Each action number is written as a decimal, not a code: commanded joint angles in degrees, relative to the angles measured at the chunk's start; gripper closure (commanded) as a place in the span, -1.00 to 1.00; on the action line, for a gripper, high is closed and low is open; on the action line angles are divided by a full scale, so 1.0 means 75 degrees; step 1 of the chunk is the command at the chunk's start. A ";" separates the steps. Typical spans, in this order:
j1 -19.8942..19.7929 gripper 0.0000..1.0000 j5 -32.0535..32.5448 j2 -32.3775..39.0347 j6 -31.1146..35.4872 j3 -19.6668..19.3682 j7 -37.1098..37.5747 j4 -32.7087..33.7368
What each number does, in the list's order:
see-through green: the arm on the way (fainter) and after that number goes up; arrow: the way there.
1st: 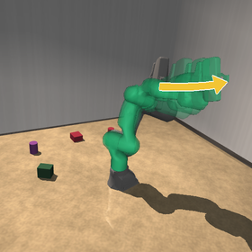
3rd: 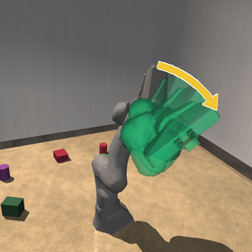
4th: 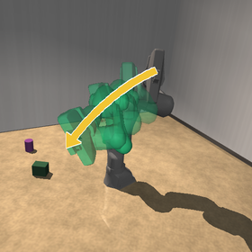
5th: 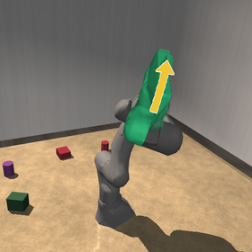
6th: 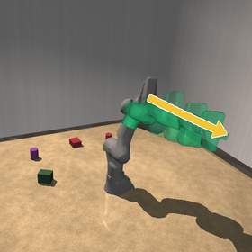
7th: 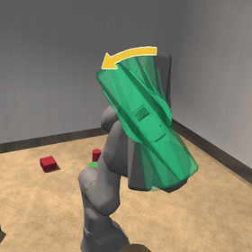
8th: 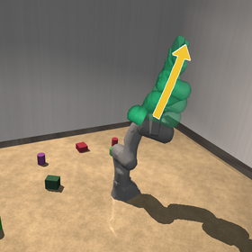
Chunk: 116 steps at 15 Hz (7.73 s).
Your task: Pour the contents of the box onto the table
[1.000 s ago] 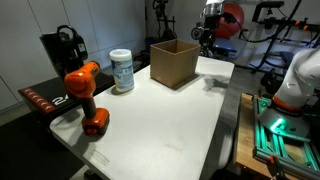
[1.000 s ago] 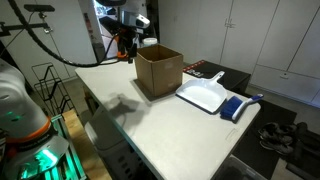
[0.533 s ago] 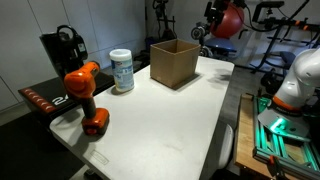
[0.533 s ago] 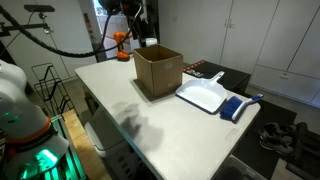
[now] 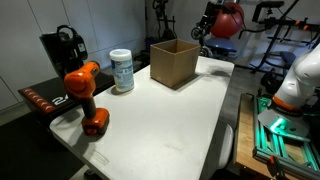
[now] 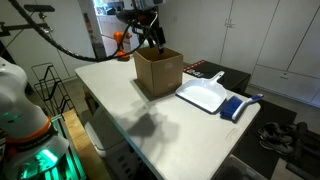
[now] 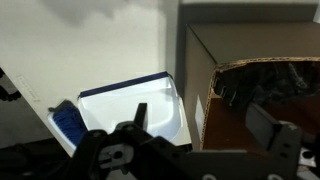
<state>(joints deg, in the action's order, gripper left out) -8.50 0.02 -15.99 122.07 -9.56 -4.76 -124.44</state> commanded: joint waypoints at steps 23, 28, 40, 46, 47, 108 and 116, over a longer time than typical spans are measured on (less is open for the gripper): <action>0.0186 0.98 -0.0035 0.1110 -0.0514 0.0253 -0.0283 0.0450; 0.0273 0.98 0.0407 0.0303 -0.1244 0.0430 -0.0207 0.0580; 0.0372 0.98 0.4675 -0.0830 -0.3433 0.1638 -0.0111 0.1533; 0.0500 0.90 0.4570 -0.0795 -0.3309 0.1494 0.0015 0.1441; 0.0500 0.90 0.4571 -0.0794 -0.3310 0.1494 0.0014 0.1441; 0.2661 0.98 1.5165 -0.0487 -0.6570 0.3287 -0.1292 -0.0138; 0.2770 0.98 1.2221 -0.0458 -0.6883 0.3023 -0.1045 0.1335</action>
<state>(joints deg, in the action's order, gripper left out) 11.16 98.23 -19.62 72.11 14.51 -13.47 -118.21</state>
